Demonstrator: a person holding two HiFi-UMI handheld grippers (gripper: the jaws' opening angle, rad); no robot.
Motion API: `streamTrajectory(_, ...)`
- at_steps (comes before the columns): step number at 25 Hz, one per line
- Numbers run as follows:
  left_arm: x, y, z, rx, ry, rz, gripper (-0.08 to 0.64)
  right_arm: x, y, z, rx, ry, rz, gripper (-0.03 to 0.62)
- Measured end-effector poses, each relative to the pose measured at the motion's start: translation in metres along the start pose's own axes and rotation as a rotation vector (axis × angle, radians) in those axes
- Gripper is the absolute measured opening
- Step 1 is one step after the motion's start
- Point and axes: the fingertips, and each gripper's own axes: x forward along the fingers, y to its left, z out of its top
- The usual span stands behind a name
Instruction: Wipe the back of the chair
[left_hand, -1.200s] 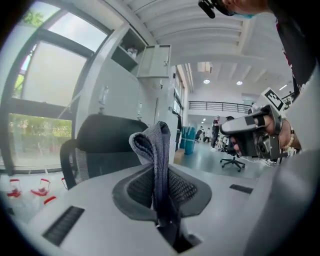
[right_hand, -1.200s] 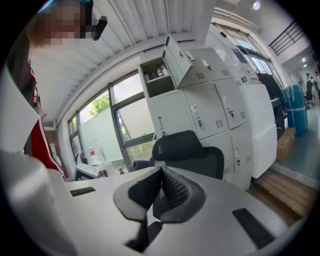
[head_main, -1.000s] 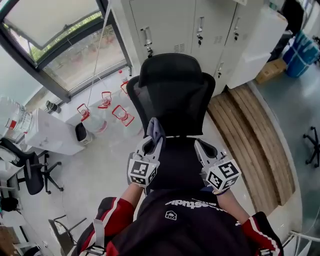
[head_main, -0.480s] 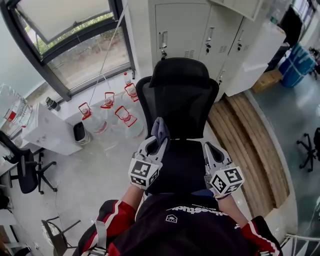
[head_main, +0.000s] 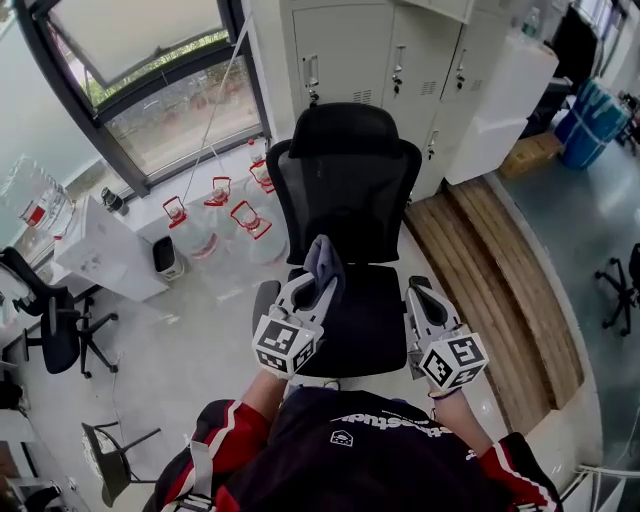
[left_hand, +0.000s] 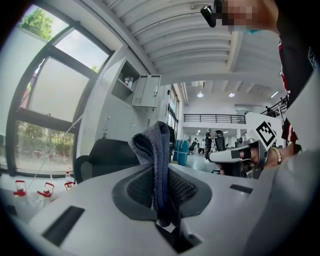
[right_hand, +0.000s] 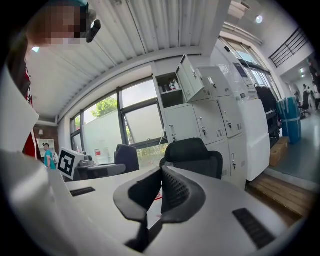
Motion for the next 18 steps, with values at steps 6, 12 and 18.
streamTrajectory(6,-0.039,-0.132,-0.012,-0.016,-0.021,-0.017,0.057,-0.134,-0.017,-0.033,0.036,-0.001,-0.016,0.015)
streamTrajectory(12,-0.097,-0.247,-0.029,-0.004,-0.02,-0.017,0.057,-0.249,-0.015,-0.069,0.074,-0.008,-0.011,0.015)
streamTrajectory(18,-0.137,-0.292,-0.019,-0.023,-0.02,-0.001,0.057,-0.3,0.012,-0.072,0.07,-0.003,0.044,0.015)
